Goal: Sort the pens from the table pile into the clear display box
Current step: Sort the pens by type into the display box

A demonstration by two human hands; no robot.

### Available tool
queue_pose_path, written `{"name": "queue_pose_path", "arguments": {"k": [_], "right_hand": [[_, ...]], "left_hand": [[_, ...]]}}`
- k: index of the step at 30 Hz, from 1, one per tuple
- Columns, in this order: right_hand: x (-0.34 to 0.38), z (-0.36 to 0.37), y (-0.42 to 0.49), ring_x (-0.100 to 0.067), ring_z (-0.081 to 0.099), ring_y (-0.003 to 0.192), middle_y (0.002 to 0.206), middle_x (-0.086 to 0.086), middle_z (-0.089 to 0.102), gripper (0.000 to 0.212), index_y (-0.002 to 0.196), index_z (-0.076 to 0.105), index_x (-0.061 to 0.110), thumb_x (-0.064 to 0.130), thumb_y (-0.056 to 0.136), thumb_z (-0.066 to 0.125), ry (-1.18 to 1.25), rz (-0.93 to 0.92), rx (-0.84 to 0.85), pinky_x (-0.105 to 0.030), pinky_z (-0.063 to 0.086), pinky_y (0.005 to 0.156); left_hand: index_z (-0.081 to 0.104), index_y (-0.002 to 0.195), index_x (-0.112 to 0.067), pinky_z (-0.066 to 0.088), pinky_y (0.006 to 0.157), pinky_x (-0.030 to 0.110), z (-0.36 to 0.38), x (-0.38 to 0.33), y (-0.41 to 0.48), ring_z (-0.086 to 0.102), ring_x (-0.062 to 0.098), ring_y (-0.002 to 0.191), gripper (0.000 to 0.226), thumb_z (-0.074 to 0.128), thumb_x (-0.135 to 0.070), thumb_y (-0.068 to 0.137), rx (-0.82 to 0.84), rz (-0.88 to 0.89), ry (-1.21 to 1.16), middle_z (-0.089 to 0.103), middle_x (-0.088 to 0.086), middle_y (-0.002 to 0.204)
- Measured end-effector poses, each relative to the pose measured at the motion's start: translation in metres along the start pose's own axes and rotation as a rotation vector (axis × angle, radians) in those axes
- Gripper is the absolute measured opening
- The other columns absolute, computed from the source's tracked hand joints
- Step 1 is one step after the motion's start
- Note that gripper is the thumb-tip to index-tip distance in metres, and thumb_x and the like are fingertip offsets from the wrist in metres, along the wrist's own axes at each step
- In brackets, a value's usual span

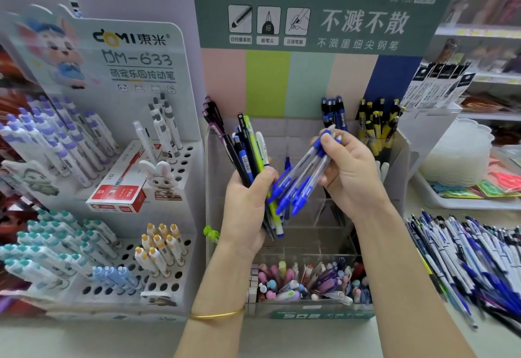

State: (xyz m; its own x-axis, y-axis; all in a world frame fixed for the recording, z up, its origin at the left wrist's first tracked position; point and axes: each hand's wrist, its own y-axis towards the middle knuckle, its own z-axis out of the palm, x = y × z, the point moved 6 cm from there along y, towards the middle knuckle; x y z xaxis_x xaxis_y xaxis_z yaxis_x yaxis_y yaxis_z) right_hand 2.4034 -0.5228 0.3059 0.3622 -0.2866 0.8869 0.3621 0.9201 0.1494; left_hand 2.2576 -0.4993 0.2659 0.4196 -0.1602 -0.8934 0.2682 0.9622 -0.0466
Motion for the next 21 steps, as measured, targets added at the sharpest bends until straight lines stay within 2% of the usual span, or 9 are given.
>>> {"name": "queue_pose_path", "arguments": {"k": [2, 5, 10, 12, 13, 15, 17, 19, 21], "right_hand": [[0.002, -0.007, -0.001, -0.009, 0.051, 0.047, 0.064, 0.001, 0.057, 0.020, 0.082, 0.051, 0.010, 0.008, 0.099, 0.041, 0.063, -0.062, -0.099, -0.019, 0.040, 0.037], [0.003, -0.015, -0.006, -0.008, 0.050, 0.046, 0.062, 0.002, 0.058, 0.018, 0.086, 0.050, 0.009, 0.009, 0.101, 0.040, 0.095, -0.164, -0.236, -0.019, 0.044, 0.040], [0.008, -0.019, -0.026, -0.014, 0.054, 0.059, 0.082, -0.006, 0.055, 0.003, 0.098, 0.046, 0.011, 0.012, 0.101, 0.044, -0.055, -0.386, -0.413, -0.022, 0.049, 0.048], [0.014, -0.011, -0.038, -0.012, 0.057, 0.067, 0.088, -0.002, 0.056, 0.007, 0.098, 0.046, 0.016, 0.010, 0.100, 0.045, -0.154, -0.491, -0.447, -0.021, 0.051, 0.050], [0.016, -0.007, -0.043, -0.010, 0.058, 0.068, 0.090, 0.000, 0.056, 0.011, 0.098, 0.045, 0.018, 0.007, 0.100, 0.045, -0.185, -0.541, -0.449, -0.021, 0.051, 0.051], [0.017, -0.001, -0.049, -0.007, 0.060, 0.067, 0.093, 0.000, 0.054, 0.015, 0.098, 0.044, 0.018, 0.004, 0.099, 0.046, -0.230, -0.599, -0.427, -0.023, 0.053, 0.053], [0.013, 0.000, -0.051, -0.012, 0.061, 0.072, 0.096, 0.002, 0.055, 0.016, 0.099, 0.044, 0.021, 0.006, 0.097, 0.050, -0.250, -0.589, -0.408, -0.029, 0.056, 0.057], [0.008, -0.002, -0.053, -0.021, 0.062, 0.080, 0.096, 0.005, 0.057, 0.018, 0.098, 0.046, 0.022, 0.007, 0.094, 0.055, -0.250, -0.571, -0.397, -0.036, 0.058, 0.062], [0.004, -0.003, -0.055, -0.018, 0.064, 0.082, 0.096, 0.002, 0.058, 0.020, 0.097, 0.046, 0.018, 0.000, 0.093, 0.055, -0.235, -0.546, -0.361, -0.031, 0.058, 0.061]], "left_hand": [[0.060, 0.098, -0.013, 0.044, 0.043, 0.023, -0.002, -0.001, -0.002, 0.054, 0.014, 0.052, 0.009, 0.053, -0.008, 0.095, -0.017, -0.020, -0.048, 0.059, 0.005, 0.071], [0.060, 0.095, -0.011, 0.040, 0.040, 0.021, -0.001, -0.002, -0.004, 0.052, 0.010, 0.052, 0.013, 0.051, -0.003, 0.093, -0.012, -0.059, -0.174, 0.060, 0.001, 0.069], [0.058, 0.115, -0.014, 0.041, 0.041, 0.021, 0.003, -0.001, -0.006, 0.065, 0.021, 0.084, 0.025, 0.051, -0.004, 0.094, 0.007, -0.104, -0.229, 0.070, 0.001, 0.095], [0.057, 0.117, -0.014, 0.041, 0.040, 0.021, 0.007, 0.000, -0.008, 0.067, 0.027, 0.089, 0.026, 0.051, -0.005, 0.093, 0.013, -0.126, -0.273, 0.070, 0.006, 0.101], [0.058, 0.116, -0.013, 0.040, 0.040, 0.020, 0.008, 0.000, -0.008, 0.067, 0.026, 0.087, 0.025, 0.052, -0.005, 0.093, 0.004, -0.135, -0.292, 0.068, 0.007, 0.101], [0.059, 0.110, -0.013, 0.039, 0.040, 0.020, 0.009, -0.001, -0.008, 0.060, 0.019, 0.067, 0.020, 0.053, -0.005, 0.093, -0.048, -0.132, -0.287, 0.061, 0.005, 0.093], [0.059, 0.109, -0.012, 0.039, 0.041, 0.019, 0.009, 0.000, -0.006, 0.045, 0.012, 0.048, 0.018, 0.056, -0.007, 0.092, -0.113, -0.118, -0.258, 0.053, 0.002, 0.082], [0.059, 0.115, -0.010, 0.039, 0.041, 0.019, 0.009, 0.000, -0.003, 0.042, 0.010, 0.041, 0.024, 0.059, -0.009, 0.091, -0.170, -0.101, -0.244, 0.053, 0.001, 0.079], [0.059, 0.122, -0.007, 0.039, 0.041, 0.018, 0.007, 0.001, 0.001, 0.043, 0.008, 0.039, 0.033, 0.063, -0.010, 0.090, -0.242, -0.065, -0.231, 0.055, 0.000, 0.073]]}}
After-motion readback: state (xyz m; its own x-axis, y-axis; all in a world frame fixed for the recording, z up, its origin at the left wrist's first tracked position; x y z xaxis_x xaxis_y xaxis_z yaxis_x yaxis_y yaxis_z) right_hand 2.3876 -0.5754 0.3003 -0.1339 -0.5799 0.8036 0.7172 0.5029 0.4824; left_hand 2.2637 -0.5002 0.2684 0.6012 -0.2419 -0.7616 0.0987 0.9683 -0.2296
